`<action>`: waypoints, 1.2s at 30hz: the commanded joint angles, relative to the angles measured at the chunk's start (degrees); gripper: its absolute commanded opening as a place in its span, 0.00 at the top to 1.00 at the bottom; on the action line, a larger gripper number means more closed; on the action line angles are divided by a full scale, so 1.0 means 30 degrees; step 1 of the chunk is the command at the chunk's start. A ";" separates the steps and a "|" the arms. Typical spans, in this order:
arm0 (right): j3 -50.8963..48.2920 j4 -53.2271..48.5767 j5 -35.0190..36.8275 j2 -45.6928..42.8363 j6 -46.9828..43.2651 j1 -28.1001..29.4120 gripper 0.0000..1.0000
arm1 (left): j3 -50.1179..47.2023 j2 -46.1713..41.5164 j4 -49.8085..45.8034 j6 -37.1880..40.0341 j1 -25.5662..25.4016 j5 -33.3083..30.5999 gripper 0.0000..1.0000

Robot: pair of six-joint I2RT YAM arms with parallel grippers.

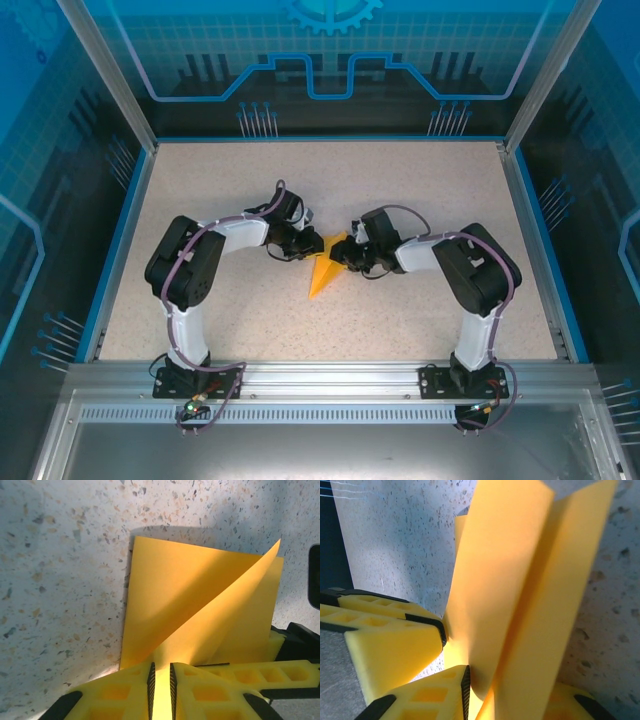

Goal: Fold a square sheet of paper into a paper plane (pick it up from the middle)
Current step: Turn over the paper at the center of the table.

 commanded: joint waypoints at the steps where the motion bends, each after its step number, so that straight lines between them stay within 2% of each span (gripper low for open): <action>1: 0.0980 0.0539 -0.0183 0.0524 0.0091 0.0290 0.78 | -0.0457 -0.1113 0.0165 -0.0355 0.0201 -0.0425 0.81; 7: 0.1604 -0.0303 -0.0371 0.0413 -0.0606 0.0312 0.90 | -0.1070 -0.2208 0.0136 -0.0400 0.0233 -0.1445 0.80; 14: 0.2709 -0.6085 0.1480 -0.2338 -0.4058 0.0376 0.94 | -0.2709 -0.5156 0.0062 -0.0313 0.0467 -0.4136 0.76; 17: 0.4710 -1.1816 0.4659 -0.3818 -0.6811 0.0833 0.93 | -0.3499 -0.6931 -0.0104 -0.0239 0.0522 -0.5780 0.75; 21: 0.8576 -1.9955 1.1582 -0.4020 -0.9337 0.1819 0.93 | -0.4437 -0.9179 -0.0466 -0.0224 0.0570 -0.8145 0.74; 25: 1.1704 -2.7179 1.9212 -0.2581 -0.8171 0.2863 0.93 | -0.5721 -1.1317 -0.0468 -0.0533 0.0637 -1.0081 0.70; 28: 1.3464 -3.0783 2.2219 -0.0861 -0.6345 0.3509 0.92 | -0.6868 -1.2778 -0.0344 -0.0966 0.0674 -1.1372 0.66; 30: 1.4202 -3.1511 2.2390 0.0297 -0.5680 0.3947 0.92 | -0.7576 -1.3629 -0.0222 -0.1176 0.0702 -1.1964 0.64; 32: 1.5088 -3.1610 2.1578 0.1644 -0.5334 0.4397 0.92 | -0.8196 -1.4268 -0.0225 -0.1431 0.0702 -1.2609 0.56; 36: 1.8094 -3.1592 1.9750 0.5266 -0.4871 0.5681 0.90 | -0.9227 -1.5507 -0.0768 -0.1594 0.0731 -1.3493 0.50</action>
